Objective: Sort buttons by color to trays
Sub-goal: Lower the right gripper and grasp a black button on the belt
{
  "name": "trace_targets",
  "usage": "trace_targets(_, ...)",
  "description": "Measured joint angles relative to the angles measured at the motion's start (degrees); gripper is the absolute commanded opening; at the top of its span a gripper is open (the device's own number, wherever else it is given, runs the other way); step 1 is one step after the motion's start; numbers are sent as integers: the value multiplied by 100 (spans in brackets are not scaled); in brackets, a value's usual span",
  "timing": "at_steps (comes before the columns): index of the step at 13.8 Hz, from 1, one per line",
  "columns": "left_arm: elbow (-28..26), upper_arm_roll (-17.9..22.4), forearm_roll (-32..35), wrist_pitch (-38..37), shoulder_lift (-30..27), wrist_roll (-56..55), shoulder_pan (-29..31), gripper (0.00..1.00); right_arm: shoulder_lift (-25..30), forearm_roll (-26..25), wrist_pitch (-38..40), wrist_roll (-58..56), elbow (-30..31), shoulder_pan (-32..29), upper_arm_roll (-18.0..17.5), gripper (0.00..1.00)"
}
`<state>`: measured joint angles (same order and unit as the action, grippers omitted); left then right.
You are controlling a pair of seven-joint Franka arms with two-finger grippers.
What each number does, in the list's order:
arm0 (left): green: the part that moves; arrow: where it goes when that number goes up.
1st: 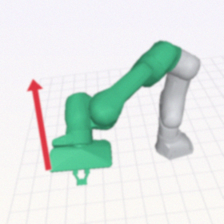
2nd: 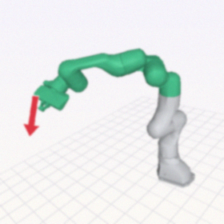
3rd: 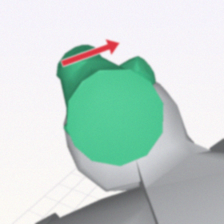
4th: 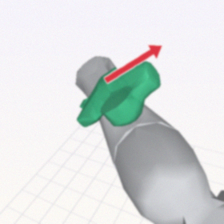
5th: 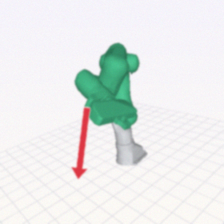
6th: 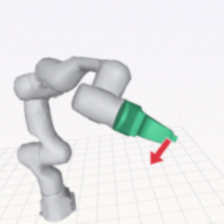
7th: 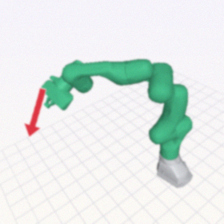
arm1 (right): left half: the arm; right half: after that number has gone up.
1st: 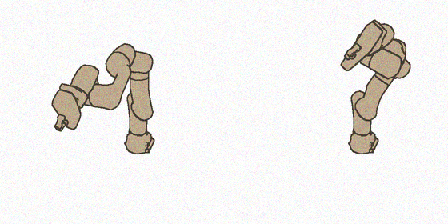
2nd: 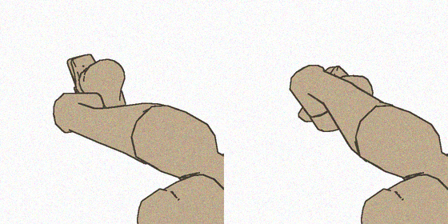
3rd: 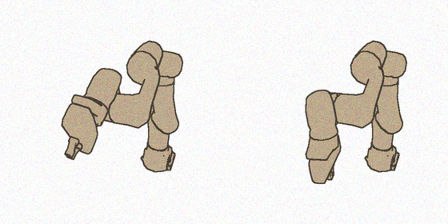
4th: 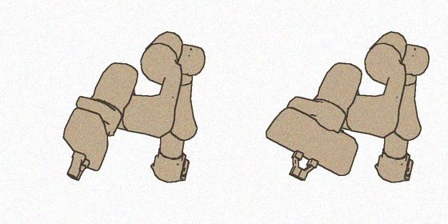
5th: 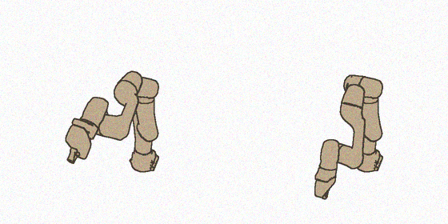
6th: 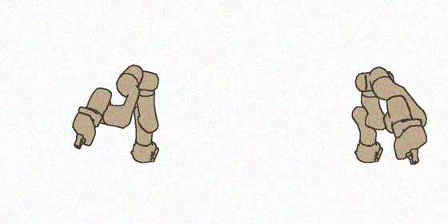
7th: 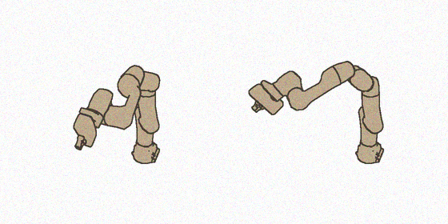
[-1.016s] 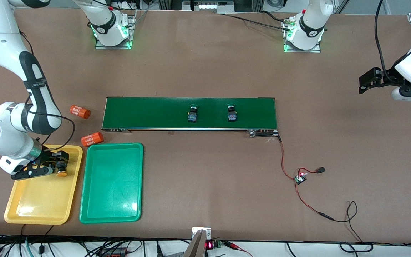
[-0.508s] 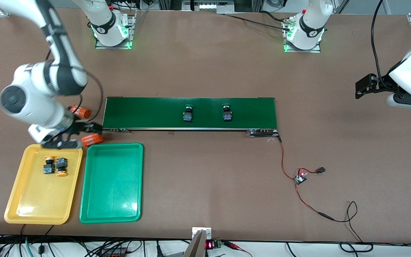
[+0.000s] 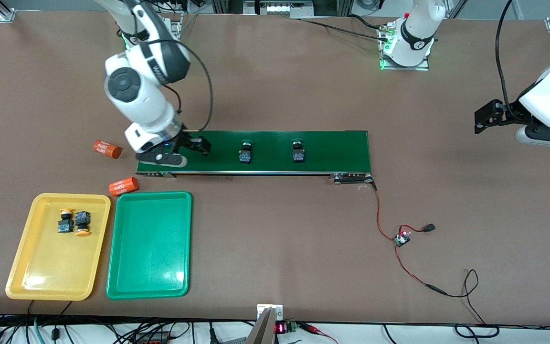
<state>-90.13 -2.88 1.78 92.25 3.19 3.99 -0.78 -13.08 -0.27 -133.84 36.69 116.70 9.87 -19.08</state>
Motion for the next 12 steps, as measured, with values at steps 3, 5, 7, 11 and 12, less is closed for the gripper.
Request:
trace_targets(3,5,-17,0,0,0,-4,0,100,-201,-664,-346,852,223,311,1,100)
trace_targets(5,5,-17,0,0,0,-9,0,100,-398,-1171,-522,1558,244,484,0,100)
trace_targets(7,5,-17,0,0,0,-10,0,100,-566,-1315,-690,1889,245,628,-1,100)
trace_targets(11,5,-17,0,-1,0,-10,0,100,-608,-1431,-742,1954,236,680,4,100)
trace_targets(12,5,-17,0,-1,0,-10,0,100,-610,-1484,-754,1955,236,680,6,100)
